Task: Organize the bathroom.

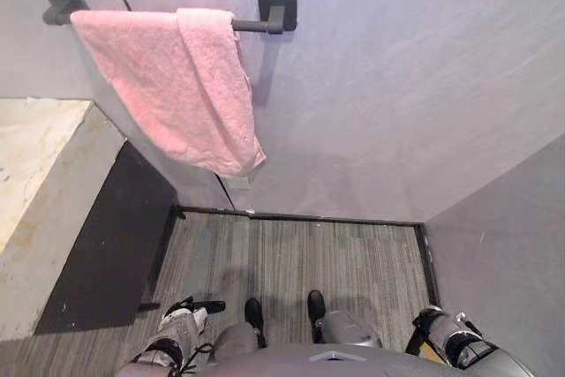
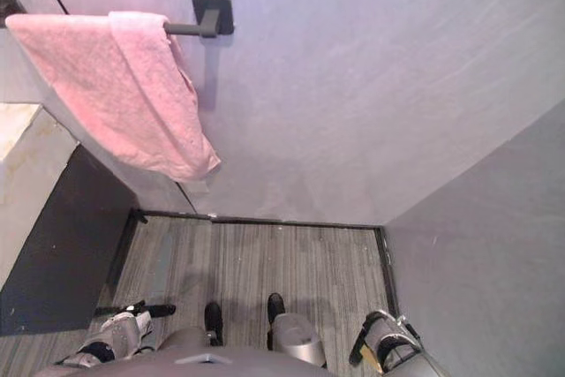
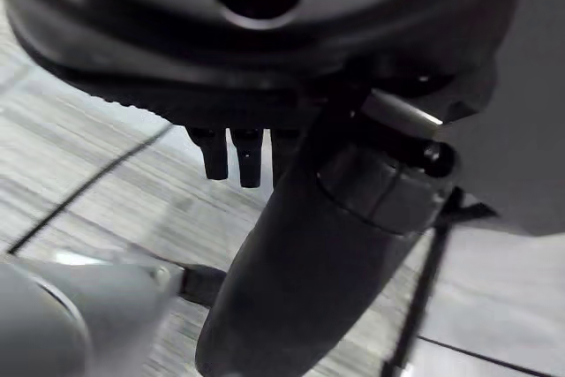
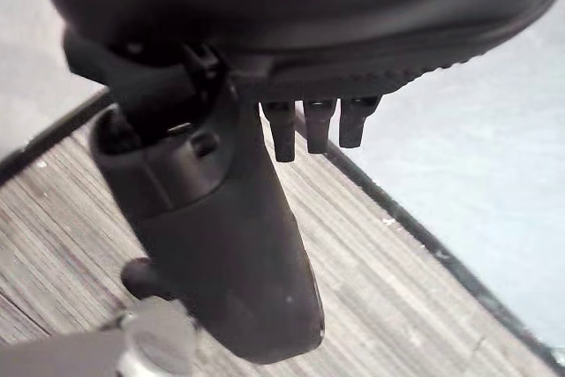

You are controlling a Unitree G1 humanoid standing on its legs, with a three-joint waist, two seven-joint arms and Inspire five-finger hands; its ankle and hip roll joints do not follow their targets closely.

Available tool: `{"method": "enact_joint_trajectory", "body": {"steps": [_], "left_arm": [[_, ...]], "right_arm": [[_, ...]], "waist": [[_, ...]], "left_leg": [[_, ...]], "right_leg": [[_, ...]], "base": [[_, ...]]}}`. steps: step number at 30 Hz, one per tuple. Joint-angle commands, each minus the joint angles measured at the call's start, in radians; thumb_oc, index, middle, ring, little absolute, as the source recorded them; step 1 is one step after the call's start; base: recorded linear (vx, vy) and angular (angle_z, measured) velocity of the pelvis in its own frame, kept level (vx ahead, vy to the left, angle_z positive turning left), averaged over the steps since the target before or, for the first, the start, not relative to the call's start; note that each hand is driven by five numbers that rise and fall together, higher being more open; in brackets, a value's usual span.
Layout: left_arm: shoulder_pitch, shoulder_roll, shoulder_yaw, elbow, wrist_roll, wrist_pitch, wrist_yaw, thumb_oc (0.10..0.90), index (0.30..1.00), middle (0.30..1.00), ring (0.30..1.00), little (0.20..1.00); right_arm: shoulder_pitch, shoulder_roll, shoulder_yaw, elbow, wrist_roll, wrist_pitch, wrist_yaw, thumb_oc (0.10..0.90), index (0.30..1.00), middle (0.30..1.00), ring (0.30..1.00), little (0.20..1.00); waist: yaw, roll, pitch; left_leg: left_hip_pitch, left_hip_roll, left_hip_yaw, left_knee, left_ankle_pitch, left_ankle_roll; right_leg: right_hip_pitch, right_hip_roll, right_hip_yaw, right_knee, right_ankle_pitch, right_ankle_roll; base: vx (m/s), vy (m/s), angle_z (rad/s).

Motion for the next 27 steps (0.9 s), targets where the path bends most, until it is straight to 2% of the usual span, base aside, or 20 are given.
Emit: {"method": "enact_joint_trajectory", "body": {"steps": [1, 3, 5, 6, 8, 9, 11, 13, 15, 19, 23, 24, 25, 26, 27], "left_arm": [[-0.019, 0.051, 0.004, -0.013, -0.032, 0.014, 0.057, 0.800, 0.900, 0.900, 0.900, 0.900], [-0.030, 0.054, 0.000, -0.005, -0.027, 0.021, 0.064, 0.800, 0.900, 0.900, 0.900, 0.900], [-0.049, 0.056, -0.002, -0.002, -0.023, 0.033, 0.073, 0.800, 0.900, 0.900, 0.900, 0.900], [-0.065, 0.053, -0.013, 0.004, -0.033, 0.022, 0.064, 0.800, 0.900, 0.900, 0.900, 0.900], [-0.071, 0.051, -0.014, 0.005, -0.034, 0.016, 0.060, 0.800, 0.900, 0.900, 0.900, 0.900], [-0.080, 0.048, -0.011, 0.004, -0.024, 0.003, 0.053, 0.800, 0.900, 0.900, 0.900, 0.900], [-0.089, 0.048, -0.012, 0.004, -0.021, -0.014, 0.047, 0.800, 0.900, 0.900, 0.900, 0.900], [-0.101, 0.043, -0.028, -0.004, -0.021, -0.031, 0.051, 0.800, 0.900, 0.900, 0.900, 0.900], [-0.117, 0.039, -0.036, -0.016, -0.024, -0.031, 0.058, 0.800, 0.900, 0.900, 0.900, 0.900], [-0.136, 0.033, -0.046, -0.016, -0.021, -0.032, 0.070, 0.800, 0.900, 0.900, 0.900, 0.900], [-0.132, 0.040, -0.047, -0.013, 0.002, -0.026, 0.076, 0.800, 0.900, 0.900, 0.900, 0.900], [-0.129, 0.046, -0.044, -0.013, 0.014, -0.027, 0.080, 0.800, 0.900, 0.900, 0.900, 0.900], [-0.128, 0.056, -0.050, -0.016, 0.036, -0.023, 0.083, 0.800, 0.900, 0.900, 0.900, 0.900], [-0.128, 0.056, -0.050, -0.016, 0.036, -0.023, 0.083, 0.800, 0.900, 0.900, 0.900, 0.900], [-0.130, 0.068, -0.061, -0.022, 0.046, -0.016, 0.085, 0.800, 0.900, 0.900, 0.900, 0.900]], "right_arm": [[-0.075, -0.007, -0.008, -0.017, -0.019, -0.041, -0.059, 0.800, 0.900, 0.900, 0.900, 0.900], [-0.071, -0.004, -0.014, -0.020, 0.008, -0.037, -0.073, 0.800, 0.900, 0.900, 0.900, 0.900], [-0.067, 0.002, -0.030, -0.023, 0.050, -0.043, -0.106, 0.800, 0.900, 0.900, 0.900, 0.900], [-0.067, -0.003, -0.035, -0.033, 0.074, -0.049, -0.134, 0.800, 0.900, 0.900, 0.900, 0.900], [-0.065, -0.005, -0.037, -0.038, 0.087, -0.052, -0.145, 0.800, 0.900, 0.900, 0.900, 0.900], [-0.057, -0.012, -0.045, -0.051, 0.101, -0.051, -0.161, 0.800, 0.900, 0.900, 0.900, 0.900], [-0.044, -0.018, -0.054, -0.063, 0.109, -0.056, -0.161, 0.800, 0.900, 0.900, 0.900, 0.900], [-0.024, -0.026, -0.070, -0.076, 0.107, -0.065, -0.165, 0.800, 0.900, 0.900, 0.900, 0.900], [-0.017, -0.029, -0.083, -0.073, 0.108, -0.079, -0.172, 0.800, 0.900, 0.900, 0.900, 0.900], [-0.014, -0.030, -0.092, -0.075, 0.101, -0.093, -0.179, 0.800, 0.900, 0.900, 0.900, 0.900], [-0.012, -0.031, -0.094, -0.080, 0.067, -0.115, -0.167, 0.800, 0.900, 0.900, 0.900, 0.900], [-0.009, -0.031, -0.094, -0.085, 0.047, -0.124, -0.160, 0.800, 0.900, 0.900, 0.900, 0.900], [0.000, -0.032, -0.094, -0.091, 0.021, -0.132, -0.148, 0.800, 0.900, 0.900, 0.900, 0.900], [0.000, -0.032, -0.094, -0.091, 0.021, -0.132, -0.148, 0.800, 0.900, 0.900, 0.900, 0.900], [0.013, -0.028, -0.094, -0.088, 0.018, -0.133, -0.153, 0.800, 0.900, 0.900, 0.900, 0.900]], "waist": [[0.004, -0.026, 0.011], [0.003, -0.032, 0.017], [-0.009, -0.044, 0.023], [-0.027, -0.046, 0.029], [-0.034, -0.045, 0.033], [-0.049, -0.043, 0.045], [-0.063, -0.045, 0.046], [-0.081, -0.044, 0.052], [-0.096, -0.039, 0.058], [-0.113, -0.025, 0.066], [-0.115, -0.023, 0.082], [-0.120, -0.019, 0.093], [-0.132, -0.009, 0.109], [-0.132, -0.009, 0.109], [-0.147, 0.005, 0.121]], "left_leg": [[0.014, 0.129, 0.042, 0.228, -0.049, 0.013], [-0.009, 0.131, 0.052, 0.251, -0.043, 0.011], [-0.020, 0.114, 0.088, 0.292, -0.086, 0.021], [-0.025, 0.079, 0.109, 0.350, -0.119, 0.029], [-0.029, 0.065, 0.114, 0.377, -0.131, 0.033], [-0.027, 0.035, 0.118, 0.408, -0.156, 0.043], [-0.029, 0.010, 0.126, 0.416, -0.170, 0.050], [-0.037, -0.007, 0.131, 0.407, -0.174, 0.057], [-0.009, -0.031, 0.138, 0.334, -0.215, 0.073], [0.015, -0.052, 0.158, 0.240, -0.208, 0.079], [0.022, -0.072, 0.177, 0.206, -0.212, 0.089], [0.025, -0.073, 0.176, 0.193, -0.211, 0.097], [0.024, -0.069, 0.167, 0.179, -0.208, 0.114], [0.024, -0.069, 0.167, 0.179, -0.208, 0.114], [0.004, -0.053, 0.147, 0.193, -0.205, 0.130]], "right_leg": [[-0.047, -0.005, 0.026, 0.130, -0.109, 0.063], [-0.035, -0.002, 0.021, 0.116, -0.105, 0.061], [-0.028, -0.011, -0.001, 0.094, -0.091, 0.060], [-0.049, -0.015, -0.017, 0.101, -0.083, 0.056], [-0.056, -0.015, -0.020, 0.105, -0.080, 0.055], [-0.060, -0.011, -0.013, 0.109, -0.075, 0.055], [-0.066, -0.011, -0.002, 0.106, -0.066, 0.058], [-0.068, -0.009, 0.018, 0.105, -0.061, 0.066], [-0.076, -0.015, 0.025, 0.105, -0.053, 0.082], [-0.118, -0.025, 0.028, 0.092, -0.025, 0.106], [-0.159, -0.045, 0.026, 0.077, 0.010, 0.134], [-0.182, -0.050, 0.048, 0.101, 0.009, 0.144], [-0.206, -0.052, 0.108, 0.170, -0.019, 0.152], [-0.206, -0.052, 0.108, 0.170, -0.019, 0.152], [-0.218, -0.048, 0.155, 0.267, -0.070, 0.150]], "base": [[-0.04, -0.201, 0.38], [-0.05, -0.150, 0.45], [-0.12, -0.107, 0.64], [-0.17, -0.042, 0.90], [-0.13, 0.009, 0.88], [-0.13, 0.051, 0.69], [-0.12, 0.061, 0.46], [-0.12, 0.101, 0.30], [-0.15, 0.175, 0.72], [-0.16, 0.183, 0.27], [-0.14, 0.106, -0.16], [-0.16, 0.034, -0.21], [-0.16, 0.034, -0.21], [-0.20, -0.010, -0.11], [-0.10, -0.024, -0.01]]}}
